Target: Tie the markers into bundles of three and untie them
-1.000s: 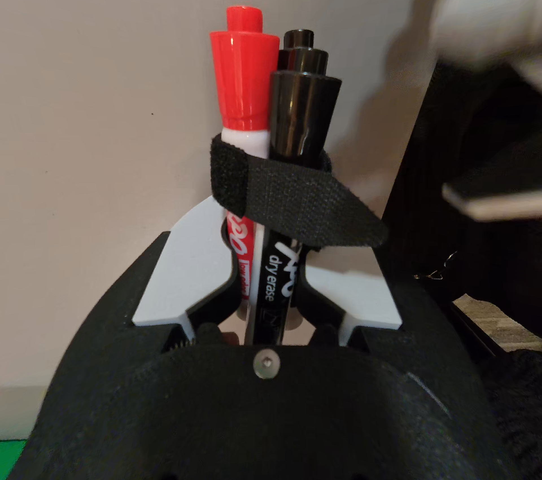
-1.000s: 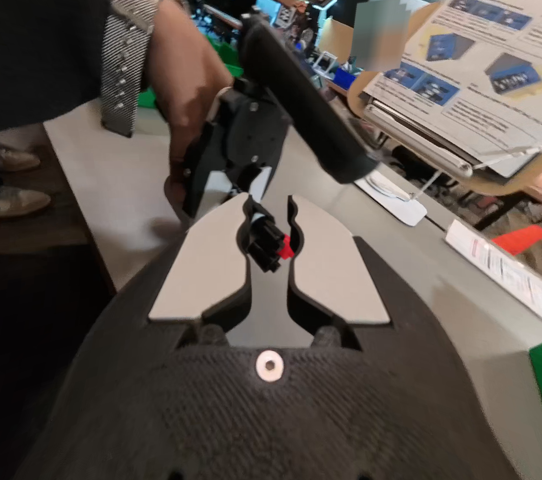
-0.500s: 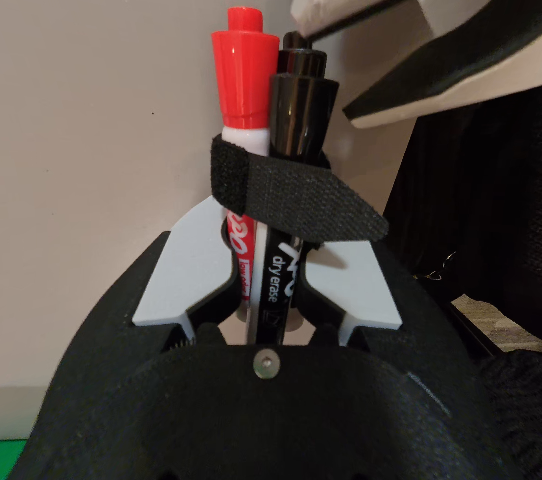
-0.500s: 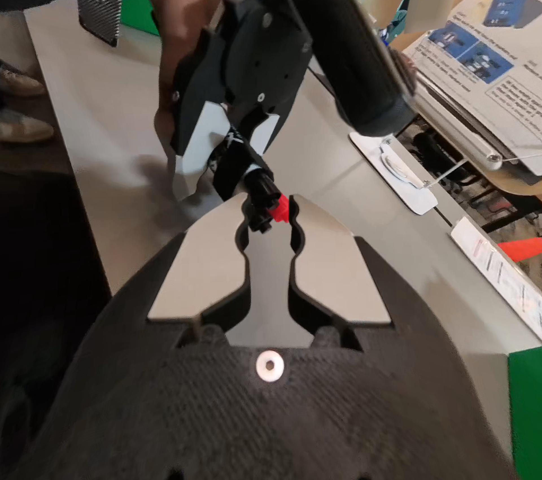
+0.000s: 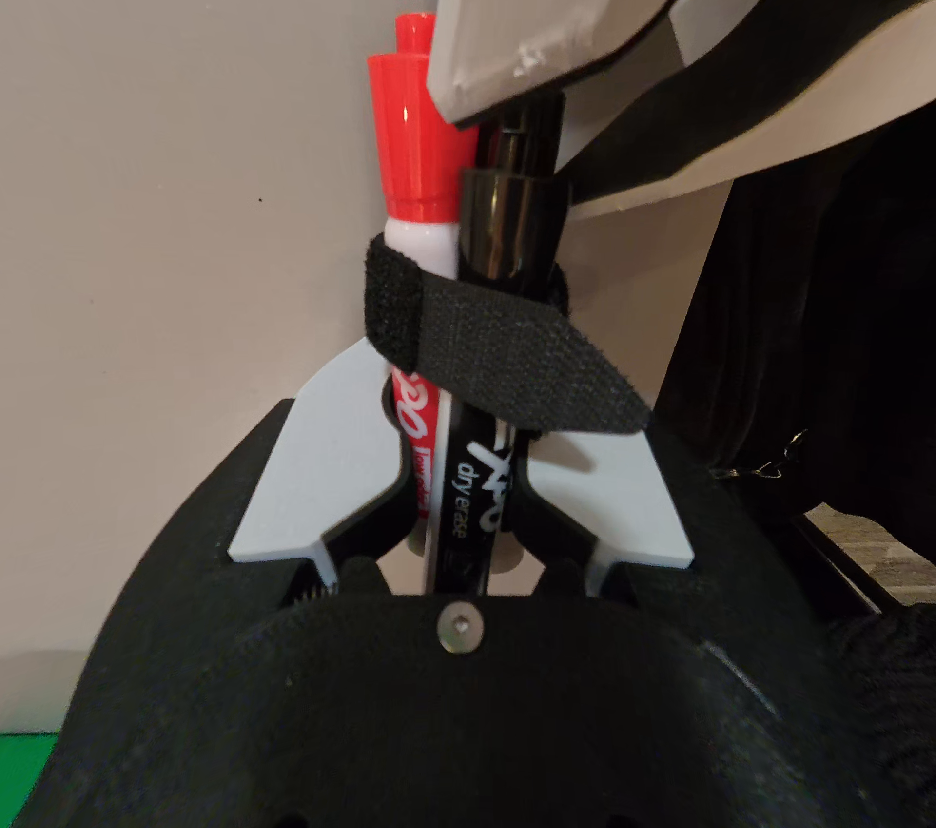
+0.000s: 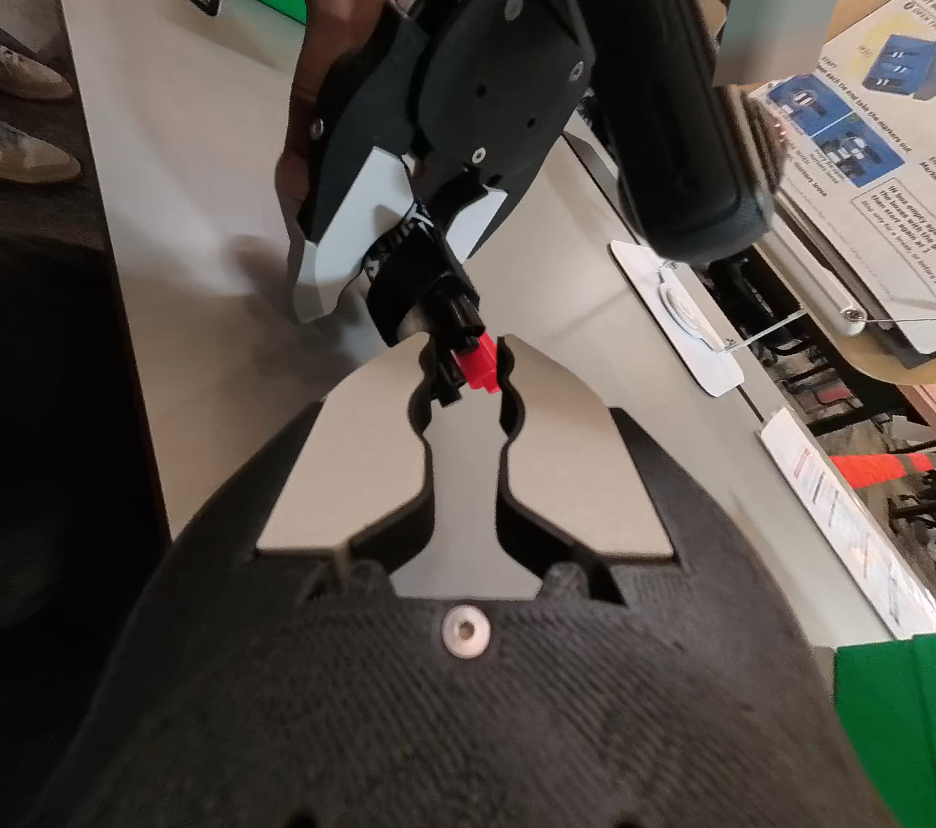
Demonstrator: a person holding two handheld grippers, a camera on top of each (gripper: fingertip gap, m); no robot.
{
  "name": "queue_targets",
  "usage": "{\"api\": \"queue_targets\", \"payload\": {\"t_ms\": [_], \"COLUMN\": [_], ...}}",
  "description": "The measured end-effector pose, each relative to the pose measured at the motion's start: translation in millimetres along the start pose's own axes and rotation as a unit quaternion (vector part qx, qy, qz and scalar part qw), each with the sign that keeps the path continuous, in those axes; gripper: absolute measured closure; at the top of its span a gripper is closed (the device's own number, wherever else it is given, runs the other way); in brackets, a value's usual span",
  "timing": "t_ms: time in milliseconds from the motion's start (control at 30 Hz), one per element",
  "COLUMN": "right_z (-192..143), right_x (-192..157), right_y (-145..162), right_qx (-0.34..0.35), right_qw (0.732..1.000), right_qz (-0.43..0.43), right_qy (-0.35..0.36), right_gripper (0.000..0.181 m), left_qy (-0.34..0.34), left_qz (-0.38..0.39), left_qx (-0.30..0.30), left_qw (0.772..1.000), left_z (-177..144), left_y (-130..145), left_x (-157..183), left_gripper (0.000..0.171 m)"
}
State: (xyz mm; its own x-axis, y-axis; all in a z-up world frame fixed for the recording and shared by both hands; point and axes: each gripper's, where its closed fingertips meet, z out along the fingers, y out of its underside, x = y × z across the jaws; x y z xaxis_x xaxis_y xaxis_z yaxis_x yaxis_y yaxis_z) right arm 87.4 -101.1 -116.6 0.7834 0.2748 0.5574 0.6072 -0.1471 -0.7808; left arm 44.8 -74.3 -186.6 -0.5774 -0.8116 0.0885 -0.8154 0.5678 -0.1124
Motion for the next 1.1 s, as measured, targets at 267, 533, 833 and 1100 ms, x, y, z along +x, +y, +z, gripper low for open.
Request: {"api": "queue_targets", "payload": {"t_ms": [267,533,833,1100], "right_z": [3,-3,-5,-7], "right_x": [-6,0,1,4], "right_y": [-5,3,6,3], "right_qx": [0.015,0.006,0.002,0.005], "right_qw": [1.0,1.0,1.0,1.0], "right_qz": [-0.012,-0.011,-0.011,-0.005], "right_qy": [-0.02,-0.025,-0.027,-0.018], "right_gripper": [0.16,0.161,0.158,0.154], "left_qy": [-0.004,0.002,0.007,0.021], "left_qz": [0.005,-0.002,-0.003,-0.005], "left_qx": [-0.005,0.001,0.007,0.026], "left_qw": [1.0,1.0,1.0,0.999], "left_z": [0,0,0,-1], "left_y": [0,0,-1,-1], "left_x": [1,1,2,3], "left_gripper": [0.127,0.127,0.127,0.127]}}
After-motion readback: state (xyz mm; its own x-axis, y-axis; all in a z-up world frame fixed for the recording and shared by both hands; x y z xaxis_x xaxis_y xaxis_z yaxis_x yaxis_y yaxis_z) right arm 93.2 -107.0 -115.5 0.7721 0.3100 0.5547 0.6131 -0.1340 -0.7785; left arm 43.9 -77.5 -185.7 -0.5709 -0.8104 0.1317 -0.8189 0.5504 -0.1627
